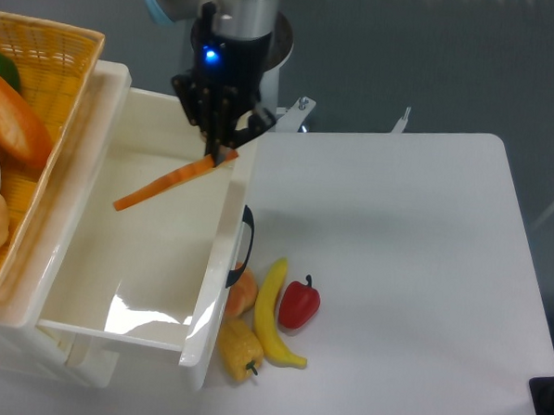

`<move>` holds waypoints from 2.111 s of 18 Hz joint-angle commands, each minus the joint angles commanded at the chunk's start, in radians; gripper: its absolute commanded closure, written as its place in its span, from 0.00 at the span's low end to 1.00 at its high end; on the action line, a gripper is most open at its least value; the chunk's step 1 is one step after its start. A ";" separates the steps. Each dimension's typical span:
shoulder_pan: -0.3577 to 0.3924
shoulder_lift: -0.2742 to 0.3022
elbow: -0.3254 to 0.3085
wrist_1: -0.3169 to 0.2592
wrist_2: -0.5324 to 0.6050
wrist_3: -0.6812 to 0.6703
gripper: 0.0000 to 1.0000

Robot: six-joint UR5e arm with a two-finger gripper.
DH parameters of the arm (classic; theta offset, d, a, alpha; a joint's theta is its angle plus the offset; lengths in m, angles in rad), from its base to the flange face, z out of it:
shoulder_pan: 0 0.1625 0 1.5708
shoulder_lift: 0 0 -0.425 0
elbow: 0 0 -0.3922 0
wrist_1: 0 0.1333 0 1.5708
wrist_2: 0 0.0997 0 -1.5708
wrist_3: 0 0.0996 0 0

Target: Place the bread slice in the upper white drawer

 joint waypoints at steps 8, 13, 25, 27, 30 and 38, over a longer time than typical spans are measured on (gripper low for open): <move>-0.002 -0.009 -0.005 -0.006 0.023 -0.002 0.01; 0.027 -0.011 -0.002 0.003 0.028 0.005 0.00; 0.343 -0.170 0.000 0.179 0.040 0.227 0.00; 0.368 -0.207 -0.002 0.215 0.098 0.259 0.00; 0.408 -0.259 -0.002 0.258 0.149 0.345 0.00; 0.429 -0.351 0.000 0.262 0.262 0.437 0.00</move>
